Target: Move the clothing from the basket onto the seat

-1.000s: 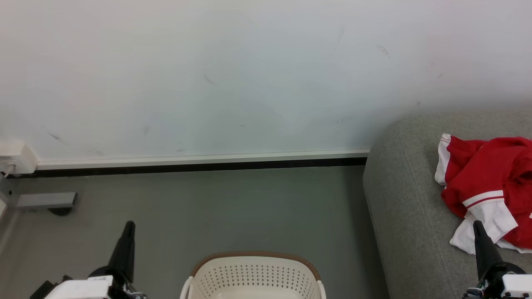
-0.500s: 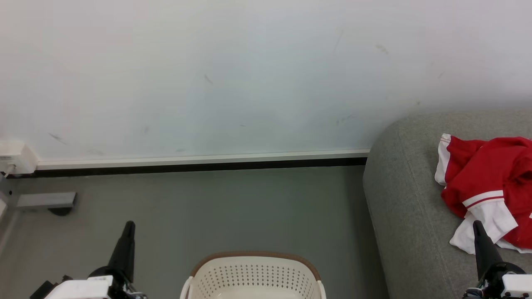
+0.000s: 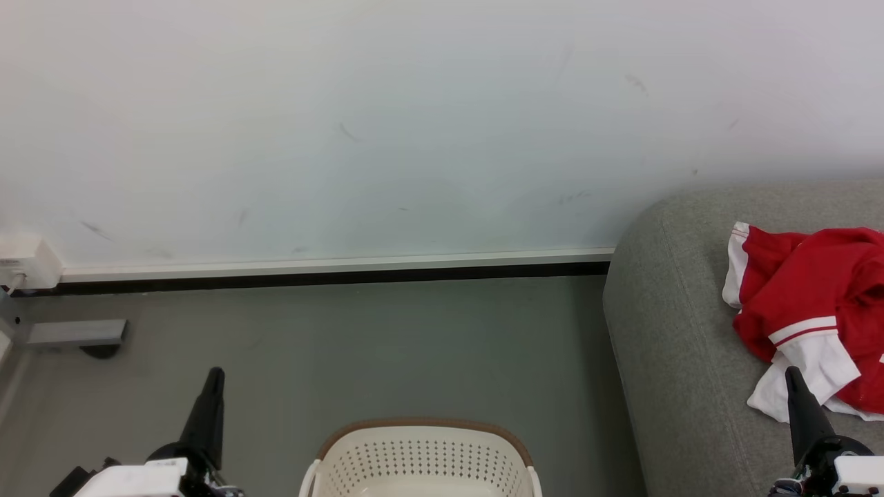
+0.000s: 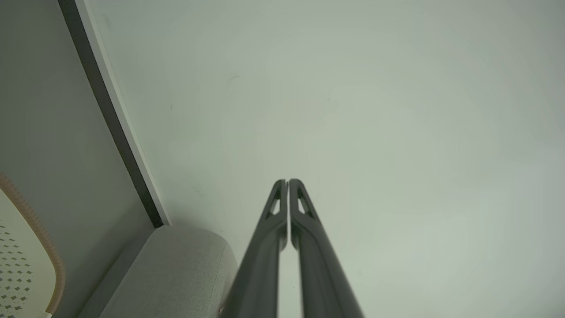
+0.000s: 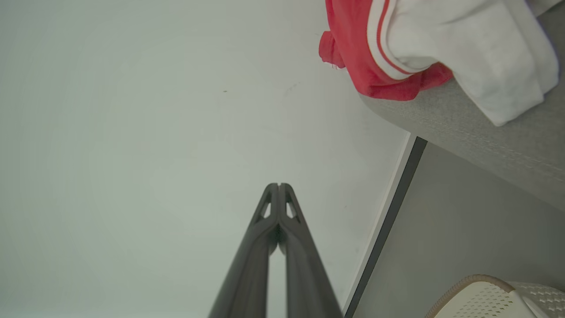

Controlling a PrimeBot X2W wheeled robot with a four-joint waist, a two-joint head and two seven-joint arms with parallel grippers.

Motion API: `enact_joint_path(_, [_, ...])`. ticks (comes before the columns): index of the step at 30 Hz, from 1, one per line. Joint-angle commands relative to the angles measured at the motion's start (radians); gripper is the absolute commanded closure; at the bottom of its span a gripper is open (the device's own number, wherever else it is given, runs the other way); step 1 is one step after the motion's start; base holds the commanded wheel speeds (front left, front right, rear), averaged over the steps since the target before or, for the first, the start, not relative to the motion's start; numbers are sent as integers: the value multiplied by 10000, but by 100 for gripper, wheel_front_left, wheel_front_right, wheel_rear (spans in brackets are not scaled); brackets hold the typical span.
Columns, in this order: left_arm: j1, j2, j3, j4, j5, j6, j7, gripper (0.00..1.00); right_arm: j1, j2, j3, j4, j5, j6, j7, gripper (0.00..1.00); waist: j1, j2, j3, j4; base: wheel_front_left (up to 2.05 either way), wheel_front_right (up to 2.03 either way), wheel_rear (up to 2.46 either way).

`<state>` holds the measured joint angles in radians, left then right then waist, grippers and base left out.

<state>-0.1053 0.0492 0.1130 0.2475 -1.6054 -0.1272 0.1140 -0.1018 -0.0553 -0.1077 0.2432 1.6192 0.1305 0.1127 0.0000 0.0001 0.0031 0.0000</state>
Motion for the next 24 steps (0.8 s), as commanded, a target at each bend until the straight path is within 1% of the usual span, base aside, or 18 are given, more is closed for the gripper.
enact_joint_path(1, [-80,18,28,-37,-135,-64,41,100,-125,24,-50,23,-41,4,-15,100,0,-1,0,0,0,0,0])
enact_joint_path(24, [-79,18,27,-37,-137,-64,40,100,-128,35,-69,23,-64,4,7,100,0,-1,0,0,0,0,0])
